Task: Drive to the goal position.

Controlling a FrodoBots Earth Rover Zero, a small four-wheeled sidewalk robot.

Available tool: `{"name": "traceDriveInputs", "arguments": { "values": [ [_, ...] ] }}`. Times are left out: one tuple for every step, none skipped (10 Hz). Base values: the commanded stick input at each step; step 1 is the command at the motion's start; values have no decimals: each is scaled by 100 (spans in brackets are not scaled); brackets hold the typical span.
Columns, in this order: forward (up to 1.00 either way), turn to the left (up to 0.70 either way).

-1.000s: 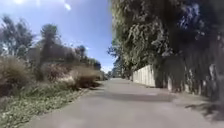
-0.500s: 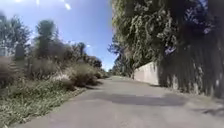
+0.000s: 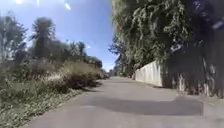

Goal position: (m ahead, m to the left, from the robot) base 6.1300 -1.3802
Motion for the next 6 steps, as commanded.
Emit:
{"name": "traceDriveInputs", "arguments": {
  "values": [
    [100,36],
    [100,29],
    [100,23],
    [100,16],
    [100,9],
    [100,3]
  ]
}}
